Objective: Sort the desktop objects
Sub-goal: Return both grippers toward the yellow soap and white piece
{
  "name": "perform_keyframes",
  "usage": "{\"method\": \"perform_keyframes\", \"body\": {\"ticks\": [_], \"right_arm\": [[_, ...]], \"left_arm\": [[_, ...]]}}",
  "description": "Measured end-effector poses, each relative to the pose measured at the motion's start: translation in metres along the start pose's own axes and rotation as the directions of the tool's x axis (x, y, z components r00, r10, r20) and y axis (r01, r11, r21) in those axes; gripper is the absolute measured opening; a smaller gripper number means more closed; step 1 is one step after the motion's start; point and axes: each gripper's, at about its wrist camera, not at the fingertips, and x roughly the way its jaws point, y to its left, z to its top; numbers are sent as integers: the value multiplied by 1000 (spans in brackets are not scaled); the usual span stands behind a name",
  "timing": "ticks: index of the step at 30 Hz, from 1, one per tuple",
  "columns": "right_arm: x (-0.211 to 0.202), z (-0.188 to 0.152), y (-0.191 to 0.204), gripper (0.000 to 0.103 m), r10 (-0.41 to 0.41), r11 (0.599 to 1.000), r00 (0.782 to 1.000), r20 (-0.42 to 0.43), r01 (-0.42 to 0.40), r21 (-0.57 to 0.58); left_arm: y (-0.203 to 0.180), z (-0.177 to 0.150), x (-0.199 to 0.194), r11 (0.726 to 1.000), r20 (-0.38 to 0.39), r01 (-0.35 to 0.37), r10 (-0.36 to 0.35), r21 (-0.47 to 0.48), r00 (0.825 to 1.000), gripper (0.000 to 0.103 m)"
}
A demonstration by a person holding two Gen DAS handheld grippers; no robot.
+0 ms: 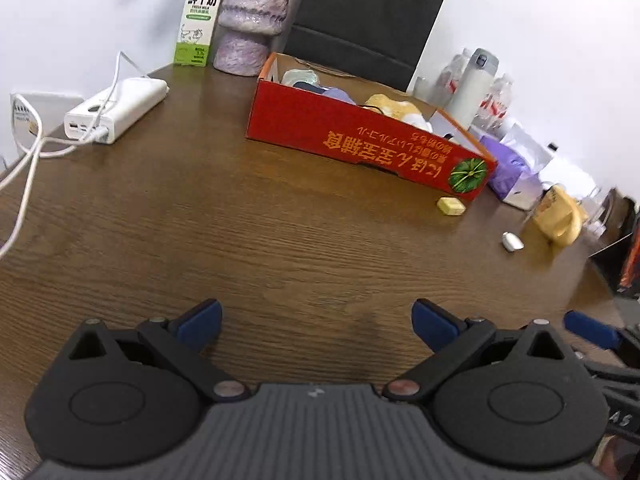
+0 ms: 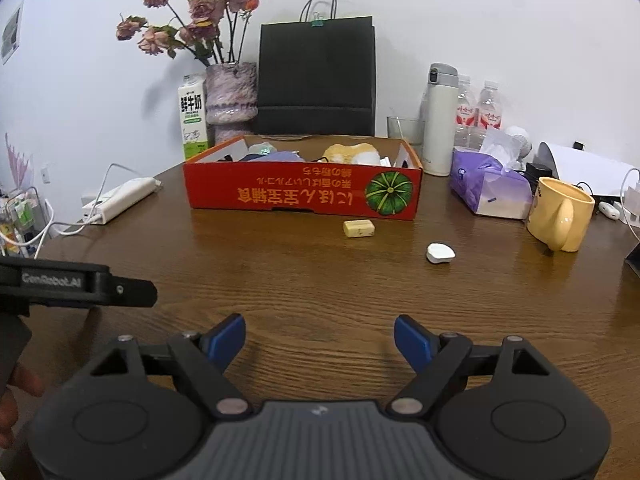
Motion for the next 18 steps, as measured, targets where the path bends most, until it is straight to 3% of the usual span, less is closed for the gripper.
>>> {"method": "perform_keyframes", "body": {"ticks": [12,18], "right_arm": [[4,1,-18,81,-42,999,999,2,42,31],[7,4,-29,81,-73,996,997,11,72,51]], "left_arm": [[-1,7,6,1000,-11,19,-19,-22,1000,103],[-6,11,13,1000,-9,-16,16,25,1000,103]]}}
